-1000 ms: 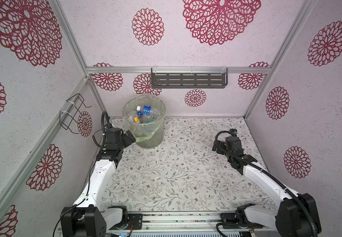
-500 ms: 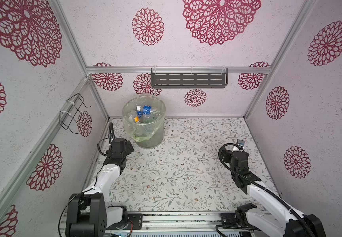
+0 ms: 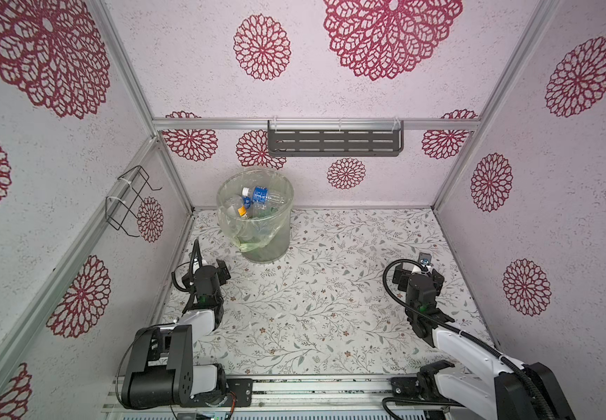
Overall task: Throw the plastic bottles in the bin
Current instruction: Reset both arms
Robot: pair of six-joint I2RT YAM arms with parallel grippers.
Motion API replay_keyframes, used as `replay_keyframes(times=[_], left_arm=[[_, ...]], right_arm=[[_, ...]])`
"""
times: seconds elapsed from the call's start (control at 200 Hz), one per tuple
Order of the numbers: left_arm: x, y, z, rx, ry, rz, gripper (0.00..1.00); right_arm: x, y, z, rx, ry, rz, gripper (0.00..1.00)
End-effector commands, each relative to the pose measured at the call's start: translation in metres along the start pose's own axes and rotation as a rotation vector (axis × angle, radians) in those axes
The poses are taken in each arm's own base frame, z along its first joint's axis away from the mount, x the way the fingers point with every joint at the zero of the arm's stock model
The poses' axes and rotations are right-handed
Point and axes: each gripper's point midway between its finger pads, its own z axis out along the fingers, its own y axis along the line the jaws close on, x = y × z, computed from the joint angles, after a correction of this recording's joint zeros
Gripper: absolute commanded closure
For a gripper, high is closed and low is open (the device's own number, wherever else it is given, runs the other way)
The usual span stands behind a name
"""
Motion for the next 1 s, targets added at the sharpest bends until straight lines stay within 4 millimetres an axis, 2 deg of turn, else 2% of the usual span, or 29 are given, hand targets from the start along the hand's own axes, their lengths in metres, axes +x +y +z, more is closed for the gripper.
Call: replay_keyframes(times=[0.0,0.19,0.255,0.355,0.425,0.82,0.991], left_arm=[[-0.025,-0.007,-0.001,0.054,-0.119,0.002,0.03],[-0.010,-0.007,0.015,0.085,-0.162,-0.015,0.03],[-0.003,-0.011,0.019,0.095,-0.108,-0.007,0.03],[-0.005,-0.014,0.029,0.086,-0.077,0.015,0.03],[-0.004,-0.015,0.029,0.092,-0.063,0.011,0.03],[-0.005,-0.017,0.029,0.083,-0.075,0.031,0.03],[-0.005,-0.017,0.029,0.083,-0.072,0.032,0.03]], right_arm=[[-0.016,-0.010,0.000,0.059,-0.072,0.024,0.01],[-0.007,-0.016,0.002,0.097,-0.108,0.053,0.01],[-0.005,-0.021,0.003,0.134,-0.129,0.065,0.01],[0.000,-0.029,0.004,0.188,-0.176,0.043,0.01],[0.004,-0.032,0.006,0.218,-0.194,0.041,0.01],[0.010,-0.024,0.026,0.207,-0.200,-0.019,0.01],[0.015,-0.016,0.040,0.118,-0.145,-0.021,0.01]])
